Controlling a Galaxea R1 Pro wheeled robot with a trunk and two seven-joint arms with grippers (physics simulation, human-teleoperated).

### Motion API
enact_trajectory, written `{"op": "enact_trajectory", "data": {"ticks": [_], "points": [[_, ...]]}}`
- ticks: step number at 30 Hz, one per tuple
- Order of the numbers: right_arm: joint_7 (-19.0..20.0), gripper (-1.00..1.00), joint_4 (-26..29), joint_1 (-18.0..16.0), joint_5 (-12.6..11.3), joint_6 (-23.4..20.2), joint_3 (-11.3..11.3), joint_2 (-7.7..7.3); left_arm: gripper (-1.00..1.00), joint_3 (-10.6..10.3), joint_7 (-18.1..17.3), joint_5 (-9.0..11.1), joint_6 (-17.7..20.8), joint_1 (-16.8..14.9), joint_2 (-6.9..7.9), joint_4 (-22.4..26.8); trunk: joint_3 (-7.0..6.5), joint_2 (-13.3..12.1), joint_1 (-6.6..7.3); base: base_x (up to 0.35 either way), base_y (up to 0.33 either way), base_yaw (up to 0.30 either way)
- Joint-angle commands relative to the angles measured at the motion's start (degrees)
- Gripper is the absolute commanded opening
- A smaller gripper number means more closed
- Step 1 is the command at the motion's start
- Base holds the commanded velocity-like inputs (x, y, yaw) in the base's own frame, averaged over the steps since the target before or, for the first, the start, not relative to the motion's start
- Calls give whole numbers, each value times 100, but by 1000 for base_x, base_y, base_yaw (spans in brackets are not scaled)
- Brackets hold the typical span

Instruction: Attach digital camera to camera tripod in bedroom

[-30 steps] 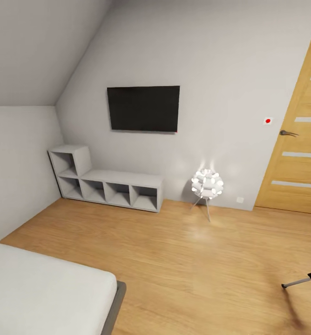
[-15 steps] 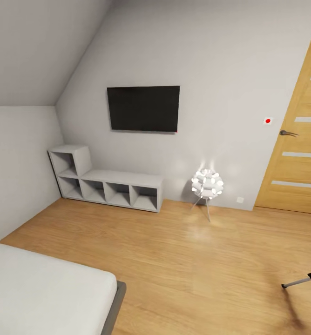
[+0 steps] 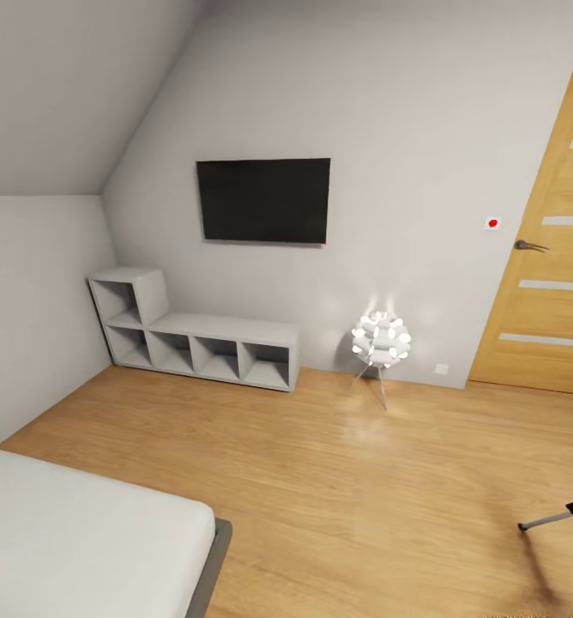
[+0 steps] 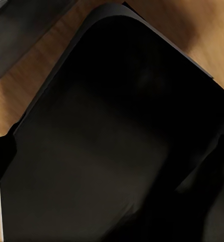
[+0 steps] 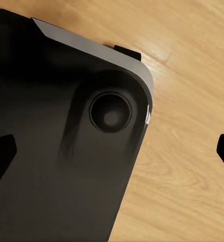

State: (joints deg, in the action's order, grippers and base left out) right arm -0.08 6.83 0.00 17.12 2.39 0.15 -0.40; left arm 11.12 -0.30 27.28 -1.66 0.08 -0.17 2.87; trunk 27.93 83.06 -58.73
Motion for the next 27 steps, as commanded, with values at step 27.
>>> {"op": "enact_trajectory", "data": {"ticks": [27], "points": [[-1,100,3,0,20,-20,-33,5,100,41,-4,-13,-10,1,0,6,4,2,0,0,0,-221]]}}
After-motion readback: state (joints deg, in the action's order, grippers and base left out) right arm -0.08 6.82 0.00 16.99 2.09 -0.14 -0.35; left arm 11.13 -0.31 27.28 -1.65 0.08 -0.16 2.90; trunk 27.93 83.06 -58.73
